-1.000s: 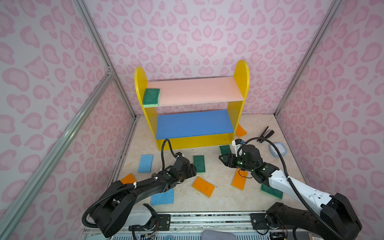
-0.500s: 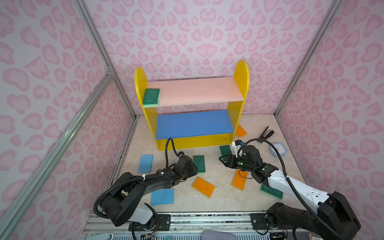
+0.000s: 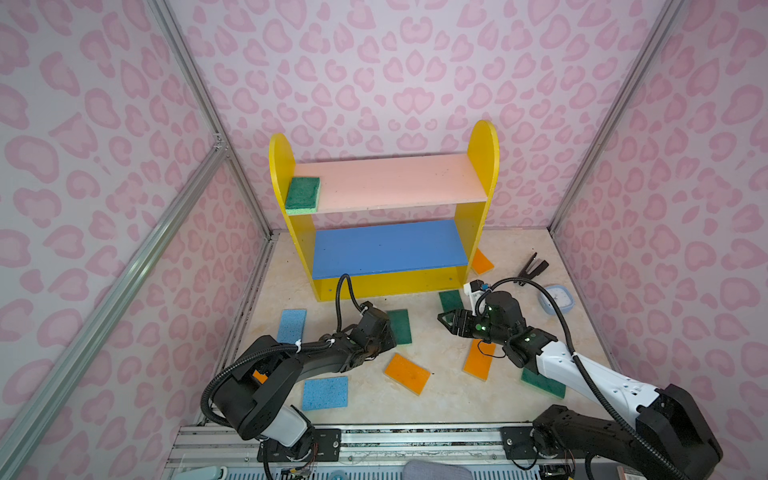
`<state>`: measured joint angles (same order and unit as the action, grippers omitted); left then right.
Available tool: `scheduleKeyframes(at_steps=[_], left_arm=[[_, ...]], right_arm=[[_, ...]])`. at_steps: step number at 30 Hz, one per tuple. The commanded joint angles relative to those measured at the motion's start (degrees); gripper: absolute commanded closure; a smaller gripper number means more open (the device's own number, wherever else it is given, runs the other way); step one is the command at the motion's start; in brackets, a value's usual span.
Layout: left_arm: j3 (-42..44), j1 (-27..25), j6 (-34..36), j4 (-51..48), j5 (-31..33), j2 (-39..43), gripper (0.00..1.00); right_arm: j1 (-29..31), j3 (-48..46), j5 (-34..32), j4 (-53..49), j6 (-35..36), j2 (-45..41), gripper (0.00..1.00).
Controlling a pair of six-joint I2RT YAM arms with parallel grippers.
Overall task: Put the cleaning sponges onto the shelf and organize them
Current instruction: 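Grasp the green sponge near the shelf with the left gripper while the right gripper approaches, then close the right gripper on the held sponge and open the left gripper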
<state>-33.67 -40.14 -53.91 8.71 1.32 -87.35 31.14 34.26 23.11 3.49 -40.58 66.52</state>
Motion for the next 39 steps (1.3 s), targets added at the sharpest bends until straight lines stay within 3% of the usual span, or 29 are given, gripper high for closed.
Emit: scheduleKeyframes(at_steps=[1, 10, 19, 33, 39], left_arm=[[-0.55, 0.13, -0.72, 0.96, 0.25, 0.28, 0.96], [-0.39, 0.17, 0.11, -2.91, 1.85, 8.34, 0.96], [1.84, 1.93, -0.23, -7.39, 1.97, 20.64, 0.96], [3.45, 4.54, -2.92, -9.73, -3.15, 30.96, 0.96], [3.45, 4.76, -3.14, -9.66, -3.98, 31.77, 0.96]], right_arm=[[0.33, -0.16, 0.88, 0.13, -0.38, -0.6, 0.41], [3.9, 0.82, -0.47, -1.43, -0.64, -1.07, 0.39], [9.64, 0.88, 1.75, 5.95, -3.68, 1.6, 0.31], [13.89, 4.8, 3.77, 17.93, -7.84, 12.82, 0.35], [14.57, 6.0, 4.13, 20.71, -8.29, 16.27, 0.5]])
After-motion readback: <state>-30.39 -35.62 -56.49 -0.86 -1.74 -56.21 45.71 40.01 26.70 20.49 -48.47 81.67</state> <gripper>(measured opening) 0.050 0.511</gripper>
